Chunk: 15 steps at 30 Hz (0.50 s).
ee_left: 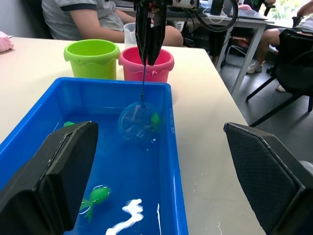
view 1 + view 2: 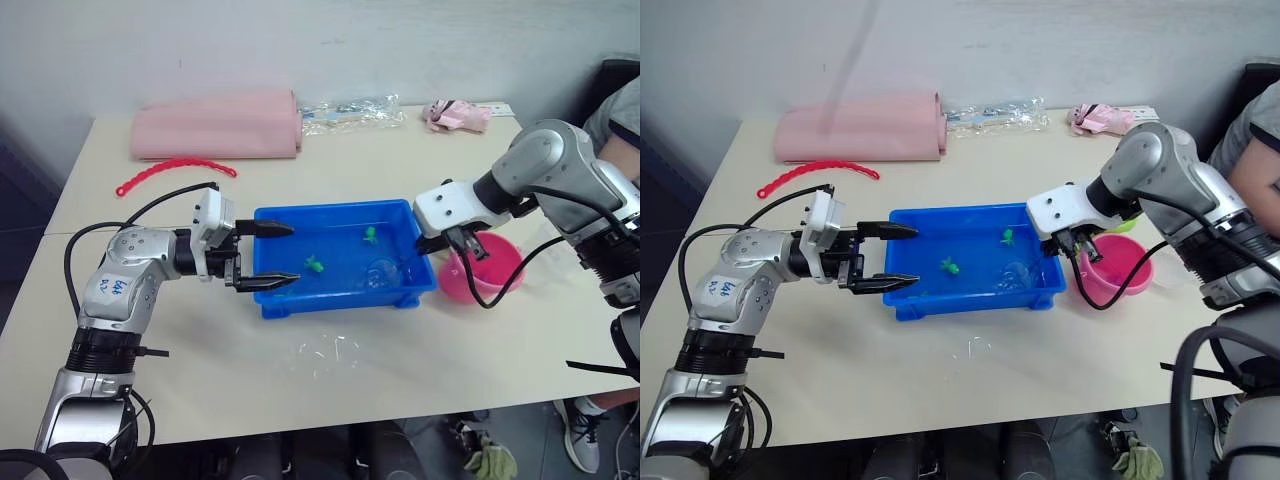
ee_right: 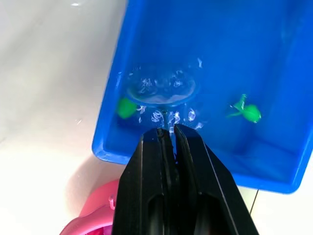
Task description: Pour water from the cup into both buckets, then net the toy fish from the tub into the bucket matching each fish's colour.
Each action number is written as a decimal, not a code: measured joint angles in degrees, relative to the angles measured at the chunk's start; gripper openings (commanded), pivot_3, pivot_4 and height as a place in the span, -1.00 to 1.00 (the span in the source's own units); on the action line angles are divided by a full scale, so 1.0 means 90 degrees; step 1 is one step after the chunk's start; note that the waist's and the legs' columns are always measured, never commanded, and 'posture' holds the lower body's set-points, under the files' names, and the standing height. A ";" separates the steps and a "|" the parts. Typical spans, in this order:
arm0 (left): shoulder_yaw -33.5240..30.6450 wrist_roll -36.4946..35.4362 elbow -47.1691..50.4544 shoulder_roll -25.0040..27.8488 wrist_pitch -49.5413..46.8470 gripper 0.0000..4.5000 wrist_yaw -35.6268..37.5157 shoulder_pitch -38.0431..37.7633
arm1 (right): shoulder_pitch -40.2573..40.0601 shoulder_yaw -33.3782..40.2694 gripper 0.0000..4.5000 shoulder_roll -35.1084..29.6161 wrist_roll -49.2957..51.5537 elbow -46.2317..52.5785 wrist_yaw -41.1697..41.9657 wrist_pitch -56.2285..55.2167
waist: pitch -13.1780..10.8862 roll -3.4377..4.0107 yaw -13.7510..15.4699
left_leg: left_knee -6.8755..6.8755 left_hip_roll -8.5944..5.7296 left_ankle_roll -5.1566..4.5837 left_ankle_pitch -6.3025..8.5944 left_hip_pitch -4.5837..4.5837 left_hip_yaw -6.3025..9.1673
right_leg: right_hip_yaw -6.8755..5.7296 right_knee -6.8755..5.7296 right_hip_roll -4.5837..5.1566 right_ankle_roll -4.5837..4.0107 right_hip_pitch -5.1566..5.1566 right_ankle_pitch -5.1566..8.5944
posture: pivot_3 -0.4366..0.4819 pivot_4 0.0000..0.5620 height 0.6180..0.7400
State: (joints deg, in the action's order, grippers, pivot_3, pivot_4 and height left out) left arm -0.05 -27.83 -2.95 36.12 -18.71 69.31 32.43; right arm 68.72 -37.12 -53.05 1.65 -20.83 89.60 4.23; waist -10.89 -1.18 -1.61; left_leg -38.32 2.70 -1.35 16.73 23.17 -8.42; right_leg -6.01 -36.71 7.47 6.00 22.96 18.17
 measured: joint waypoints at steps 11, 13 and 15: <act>-0.0199 -0.0008 0.0170 0.0028 -0.0020 0.99 -0.0183 -0.0451 | -0.0289 0.1038 -1.00 0.0345 -0.0032 -0.0755 -0.0139 0.0499 | 0.0000 0.0000 -0.0002 | 0.0000 0.0000 0.0000 0.0000 0.0006 -0.0006 | 0.0005 -0.0011 0.0001 0.0000 0.0014 0.0000 | -0.05 -0.47 1.00; -0.0199 -0.0008 0.0219 0.0028 -0.0038 0.99 -0.0202 -0.0472 | -0.0288 0.1182 -1.00 0.0410 -0.0096 -0.0766 -0.0176 0.0351 | 0.0000 0.0000 -0.0002 | -0.0001 0.0001 0.0000 0.0000 0.0006 -0.0007 | 0.0006 -0.0012 -0.0001 0.0000 0.0017 0.0000 | -0.05 -0.47 1.00; -0.0207 -0.0008 0.0268 0.0028 -0.0052 0.99 -0.0234 -0.0472 | -0.0288 0.1190 -1.00 0.0411 -0.0234 -0.0763 -0.0173 -0.0044 | 0.0000 0.0000 -0.0006 | -0.0001 0.0000 0.0000 0.0000 0.0006 -0.0010 | 0.0008 -0.0014 0.0000 0.0000 0.0019 0.0000 | -0.05 -0.47 1.00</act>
State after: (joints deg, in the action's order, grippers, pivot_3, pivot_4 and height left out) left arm -1.91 -27.90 -0.54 36.37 -19.17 67.20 28.18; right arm 66.13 -26.41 -49.35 -0.45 -27.70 88.04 3.84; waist -10.89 -1.17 -1.66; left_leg -38.33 2.70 -1.35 16.73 23.23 -8.51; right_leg -5.93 -36.83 7.47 6.00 23.13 18.17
